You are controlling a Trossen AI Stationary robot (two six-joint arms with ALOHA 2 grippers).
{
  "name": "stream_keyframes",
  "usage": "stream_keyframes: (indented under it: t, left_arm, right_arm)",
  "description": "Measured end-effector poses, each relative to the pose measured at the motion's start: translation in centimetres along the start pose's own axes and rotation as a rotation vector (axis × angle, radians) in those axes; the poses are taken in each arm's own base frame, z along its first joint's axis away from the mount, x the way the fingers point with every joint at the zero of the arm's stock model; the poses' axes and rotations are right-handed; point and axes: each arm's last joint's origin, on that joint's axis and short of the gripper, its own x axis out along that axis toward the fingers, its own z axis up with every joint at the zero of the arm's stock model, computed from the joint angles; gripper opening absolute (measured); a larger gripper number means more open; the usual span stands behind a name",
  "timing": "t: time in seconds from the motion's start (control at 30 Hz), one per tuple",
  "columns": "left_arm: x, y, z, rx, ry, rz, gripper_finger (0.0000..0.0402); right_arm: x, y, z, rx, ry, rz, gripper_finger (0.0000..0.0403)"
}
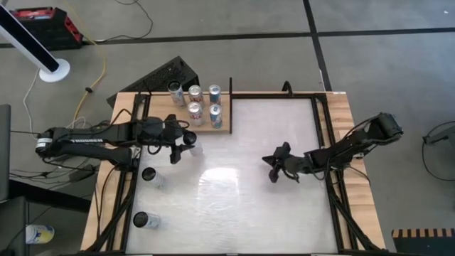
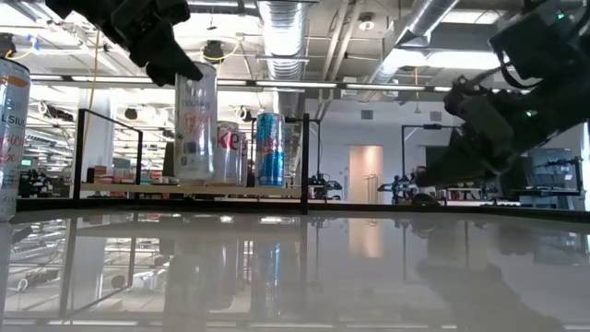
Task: Place canned beverage on shelf
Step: Put the top right white soda can on the shelf
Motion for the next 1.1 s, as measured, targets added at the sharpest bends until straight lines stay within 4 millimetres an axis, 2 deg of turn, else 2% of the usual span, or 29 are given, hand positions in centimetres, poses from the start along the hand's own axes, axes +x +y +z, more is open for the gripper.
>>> stream_keyframes:
  t: [0.2,0.37,0.47,0.67,0.87,1.1]
  left_arm:
    - [0.0,0.2,0.5,0.063,-0.011,-0.001,0.0234]
    - [-1.5,1.2,1.5,0.073,-0.001,-0.024,0.0234]
    - [-2.1,2.5,2.0,0.083,-0.015,0.04,0.0234]
    - [-3.1,5.7,1.9,0.036,0.068,0.205,0.0234]
    - [-4.6,7.9,2.1,-0.021,0.119,0.285,0.0234]
    - [-5.7,10.4,0.9,-0.098,0.176,0.416,0.0234]
  right_arm:
    - [0.2,-0.4,0.2,0.039,0.02,0.038,0.0023]
    - [0.7,-1.0,1.2,0.087,-0.043,0.023,0.0024]
    - [0.9,-1.3,1.8,0.068,-0.083,0.019,0.0025]
    - [1.1,-1.4,2.5,0.017,-0.146,0.023,0.0023]
    - [0.9,-0.9,2.2,-0.03,-0.134,0.048,0.0025]
    - [0.4,0.1,1.6,-0.082,-0.107,0.114,0.0024]
